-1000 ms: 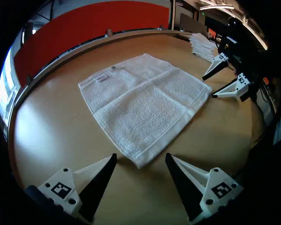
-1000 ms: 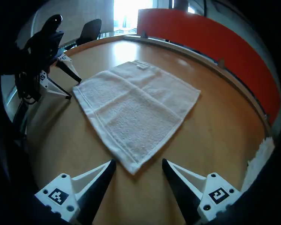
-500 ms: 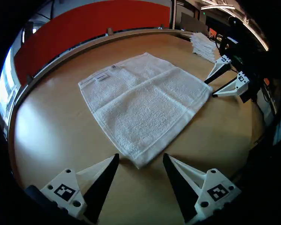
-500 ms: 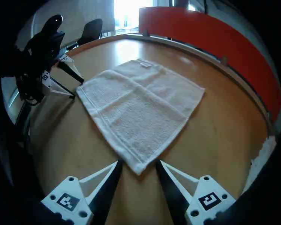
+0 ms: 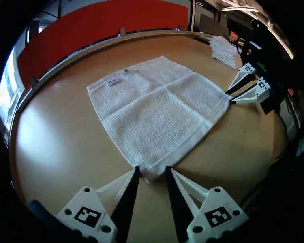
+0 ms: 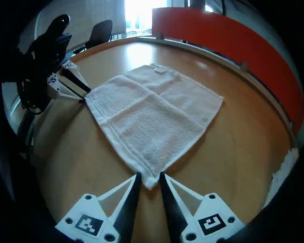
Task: Fold towel
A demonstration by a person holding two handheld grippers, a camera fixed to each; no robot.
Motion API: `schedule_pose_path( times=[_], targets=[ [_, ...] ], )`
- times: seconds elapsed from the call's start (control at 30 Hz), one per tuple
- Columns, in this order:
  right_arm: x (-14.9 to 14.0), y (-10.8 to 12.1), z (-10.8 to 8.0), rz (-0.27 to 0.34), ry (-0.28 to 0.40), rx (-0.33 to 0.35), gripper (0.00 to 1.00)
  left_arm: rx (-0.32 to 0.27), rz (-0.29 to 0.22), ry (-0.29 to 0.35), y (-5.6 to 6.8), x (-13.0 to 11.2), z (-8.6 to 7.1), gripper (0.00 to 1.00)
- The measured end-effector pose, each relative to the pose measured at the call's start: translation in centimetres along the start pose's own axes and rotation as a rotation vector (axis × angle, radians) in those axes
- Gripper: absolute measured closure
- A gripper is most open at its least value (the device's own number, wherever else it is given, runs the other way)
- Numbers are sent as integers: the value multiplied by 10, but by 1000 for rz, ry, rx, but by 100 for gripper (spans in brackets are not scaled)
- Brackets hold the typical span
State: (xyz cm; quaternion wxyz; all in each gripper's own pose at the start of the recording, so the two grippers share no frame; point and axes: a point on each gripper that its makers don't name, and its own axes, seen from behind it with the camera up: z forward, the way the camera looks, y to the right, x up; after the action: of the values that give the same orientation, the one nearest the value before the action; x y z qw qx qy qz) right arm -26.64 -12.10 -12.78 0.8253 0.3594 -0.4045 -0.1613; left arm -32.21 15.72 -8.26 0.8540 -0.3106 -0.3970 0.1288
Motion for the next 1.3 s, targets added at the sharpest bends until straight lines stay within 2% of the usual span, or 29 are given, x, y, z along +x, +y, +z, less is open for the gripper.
schedule_pose_path(
  times=[0.2, 0.33, 0.7, 1.1, 1.3],
  targets=[
    [0, -1, 1, 0, 0, 1, 76, 19, -17, 1, -2, 1, -1, 80],
    [3, -1, 1, 12, 7, 4, 82, 23, -24, 5, -1, 1, -1, 81],
    [5, -3, -2, 24, -9, 22, 84, 27, -38, 10, -2, 1, -2, 85],
    [6, -2, -4, -55, -58, 19, 87, 28, -37, 9, -2, 2, -2, 85],
    [10, -2, -4, -93, -49, 19, 89, 33, -39, 10, -2, 2, -2, 85]
  ],
)
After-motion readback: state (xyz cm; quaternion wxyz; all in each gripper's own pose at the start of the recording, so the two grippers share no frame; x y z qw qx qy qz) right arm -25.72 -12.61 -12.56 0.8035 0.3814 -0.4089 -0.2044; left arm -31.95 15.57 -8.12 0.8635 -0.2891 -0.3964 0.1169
